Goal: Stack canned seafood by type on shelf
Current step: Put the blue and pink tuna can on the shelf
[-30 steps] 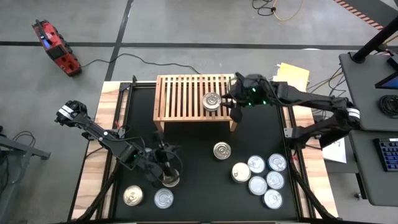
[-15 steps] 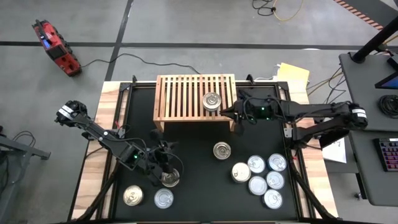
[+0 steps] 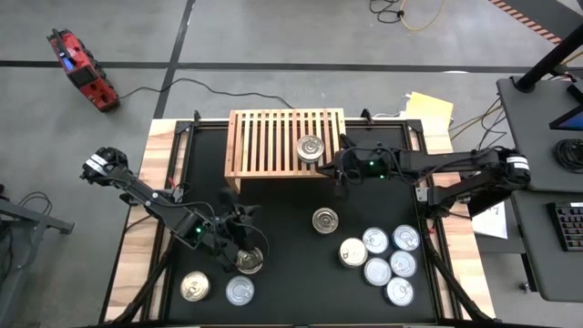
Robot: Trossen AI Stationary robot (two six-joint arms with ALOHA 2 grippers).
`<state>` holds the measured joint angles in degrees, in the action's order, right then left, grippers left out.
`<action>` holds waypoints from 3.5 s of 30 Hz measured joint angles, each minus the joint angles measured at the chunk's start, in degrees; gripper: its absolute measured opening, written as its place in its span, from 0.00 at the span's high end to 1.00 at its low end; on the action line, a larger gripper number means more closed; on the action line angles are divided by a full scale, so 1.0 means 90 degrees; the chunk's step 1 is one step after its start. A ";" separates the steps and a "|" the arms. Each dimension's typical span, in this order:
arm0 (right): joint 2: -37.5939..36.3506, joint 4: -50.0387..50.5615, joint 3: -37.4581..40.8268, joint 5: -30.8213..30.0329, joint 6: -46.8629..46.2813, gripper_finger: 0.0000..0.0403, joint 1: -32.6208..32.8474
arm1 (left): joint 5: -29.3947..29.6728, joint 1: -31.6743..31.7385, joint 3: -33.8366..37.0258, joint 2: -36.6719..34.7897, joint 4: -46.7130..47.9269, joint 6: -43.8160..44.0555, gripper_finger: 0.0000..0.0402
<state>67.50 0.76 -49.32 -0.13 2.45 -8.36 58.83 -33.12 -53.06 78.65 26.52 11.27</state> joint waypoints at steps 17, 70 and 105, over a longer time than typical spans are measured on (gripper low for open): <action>0.0022 -0.0352 0.0002 0.0009 -0.0259 0.97 0.0245 | -0.1868 0.0086 0.0642 0.0017 -0.2147 -0.1458 1.00; 0.0099 0.0272 0.0010 -0.1980 0.0015 0.97 0.0029 | -0.2759 0.0449 0.1914 -0.0012 -0.4994 -0.1356 1.00; 0.0299 0.0289 -0.0092 -0.0550 0.0233 0.97 0.0006 | -0.2647 0.0461 0.1909 -0.0072 -0.5157 -0.1482 1.00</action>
<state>70.19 3.36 -50.15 -5.09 4.54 -8.30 35.00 -28.97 -35.88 78.00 -19.89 -2.07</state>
